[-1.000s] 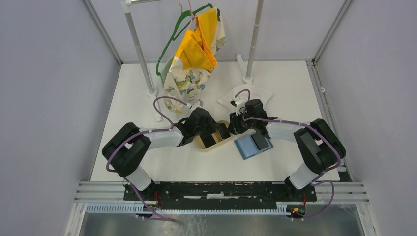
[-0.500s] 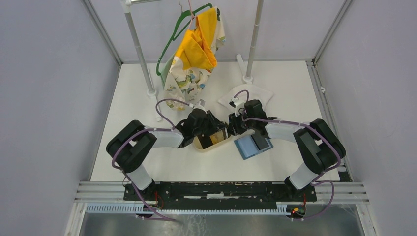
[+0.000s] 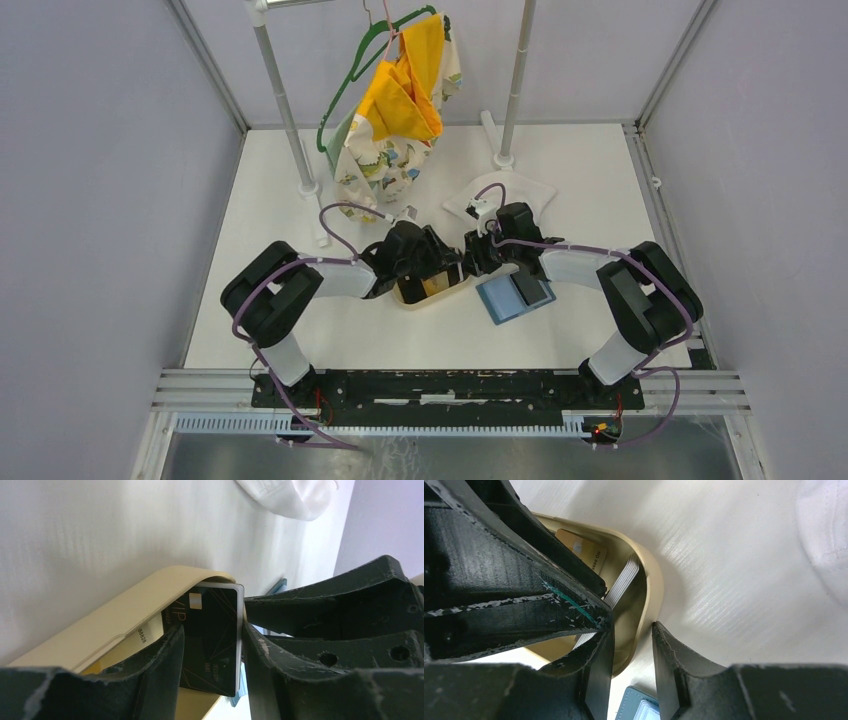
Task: Put the credit cards into the card holder
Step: Pick up the credit card from the storage box.
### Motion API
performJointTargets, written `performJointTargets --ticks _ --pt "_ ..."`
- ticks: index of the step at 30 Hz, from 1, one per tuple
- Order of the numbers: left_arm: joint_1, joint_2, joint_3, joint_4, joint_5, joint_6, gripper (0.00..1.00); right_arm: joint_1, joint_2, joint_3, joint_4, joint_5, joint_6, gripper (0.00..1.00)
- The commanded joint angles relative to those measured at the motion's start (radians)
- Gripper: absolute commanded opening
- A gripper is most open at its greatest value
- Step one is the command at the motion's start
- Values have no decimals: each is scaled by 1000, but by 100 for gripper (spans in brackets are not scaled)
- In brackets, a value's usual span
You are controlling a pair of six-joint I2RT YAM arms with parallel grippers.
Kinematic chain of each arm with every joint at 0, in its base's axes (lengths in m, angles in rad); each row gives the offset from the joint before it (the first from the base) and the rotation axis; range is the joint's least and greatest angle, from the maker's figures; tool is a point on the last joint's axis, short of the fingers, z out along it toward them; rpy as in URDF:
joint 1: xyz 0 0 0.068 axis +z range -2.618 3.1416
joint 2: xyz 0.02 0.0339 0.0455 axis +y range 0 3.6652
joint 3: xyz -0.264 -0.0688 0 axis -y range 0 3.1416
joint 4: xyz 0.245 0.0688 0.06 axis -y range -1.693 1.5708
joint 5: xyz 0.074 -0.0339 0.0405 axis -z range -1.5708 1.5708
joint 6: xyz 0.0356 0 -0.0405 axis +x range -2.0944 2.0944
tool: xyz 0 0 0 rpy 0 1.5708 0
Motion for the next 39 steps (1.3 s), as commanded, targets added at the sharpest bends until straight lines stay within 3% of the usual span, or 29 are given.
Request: performJointTargets --ticks 1,7,18,25,30,39 --pt "-1 -7 41 -68 -20 29 55 6 8 45 40 -53 6 40" --pt "-3 -38 24 -70 -27 51 63 7 6 35 86 -115 33 42" --pt "-3 -94 -31 -26 -36 38 66 7 28 21 145 -202 84 44" --pt "-3 -132 -57 -40 -59 39 61 7 63 16 173 -219 127 44" --pt "-3 -142 -58 -64 -88 52 49 7 88 5 219 -225 182 45" --pt "-2 -162 -57 -130 -118 79 43 7 96 -46 360 -251 300 44"
